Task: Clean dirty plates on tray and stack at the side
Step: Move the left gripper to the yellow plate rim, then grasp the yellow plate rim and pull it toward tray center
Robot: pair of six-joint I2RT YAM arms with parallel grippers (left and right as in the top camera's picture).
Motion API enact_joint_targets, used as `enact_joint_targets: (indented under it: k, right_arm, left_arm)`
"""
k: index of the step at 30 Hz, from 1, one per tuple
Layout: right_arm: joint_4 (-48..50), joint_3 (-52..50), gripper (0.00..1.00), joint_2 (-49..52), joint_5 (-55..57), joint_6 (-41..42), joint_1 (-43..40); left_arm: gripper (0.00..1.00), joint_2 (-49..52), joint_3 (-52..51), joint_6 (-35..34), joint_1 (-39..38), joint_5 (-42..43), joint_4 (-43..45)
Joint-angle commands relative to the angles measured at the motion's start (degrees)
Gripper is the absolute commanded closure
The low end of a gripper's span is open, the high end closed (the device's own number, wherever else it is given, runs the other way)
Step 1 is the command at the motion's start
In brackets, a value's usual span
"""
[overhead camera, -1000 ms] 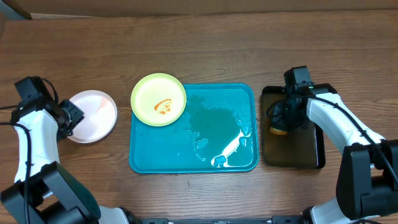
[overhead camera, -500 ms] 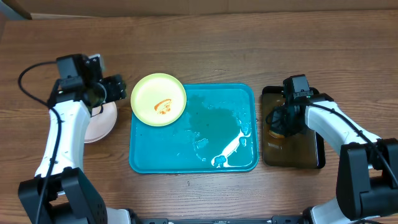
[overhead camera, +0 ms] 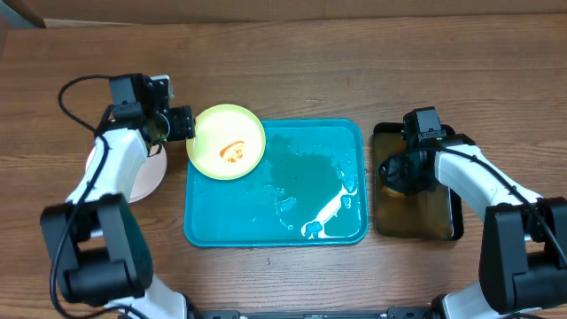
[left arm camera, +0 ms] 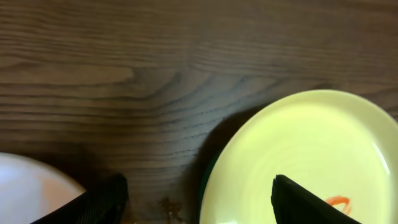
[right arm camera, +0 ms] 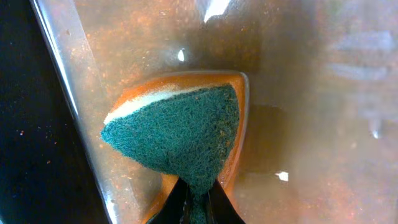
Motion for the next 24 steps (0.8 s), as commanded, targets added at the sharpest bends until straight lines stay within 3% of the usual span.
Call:
enact_joint_targets:
  k: [1, 2, 8, 14, 19, 24]
  right_arm:
    - [-1.3, -1.9, 0.96, 0.2, -0.5, 0.2, 0.1]
    - [-1.3, -1.9, 0.96, 0.2, -0.5, 0.2, 0.1]
    - [-1.6, -1.9, 0.95, 0.2, -0.5, 0.2, 0.1]
    - [-1.9, -1.9, 0.95, 0.2, -0.4, 0.2, 0.1]
    - [-1.9, -1.9, 0.95, 0.2, -0.4, 0.2, 0.1]
    - [-2.0, -1.9, 0.95, 0.2, -0.4, 0.2, 0.1]
  left_arm:
    - [0.25, 2.8, 1.0, 3.1, -0.4, 5.2, 0.7]
    - [0.25, 3.5, 1.0, 3.1, -0.4, 5.8, 0.7]
    - [0.49, 6.1, 1.0, 2.9, -0.4, 9.1, -0.5]
    - [0.56, 6.1, 1.0, 2.0, -0.5, 9.8, -3.3]
    - [0.74, 6.1, 1.0, 2.0, -0.5, 10.3, -5.5]
    - [0.85, 6.1, 1.0, 1.5, -0.5, 10.2, -7.8]
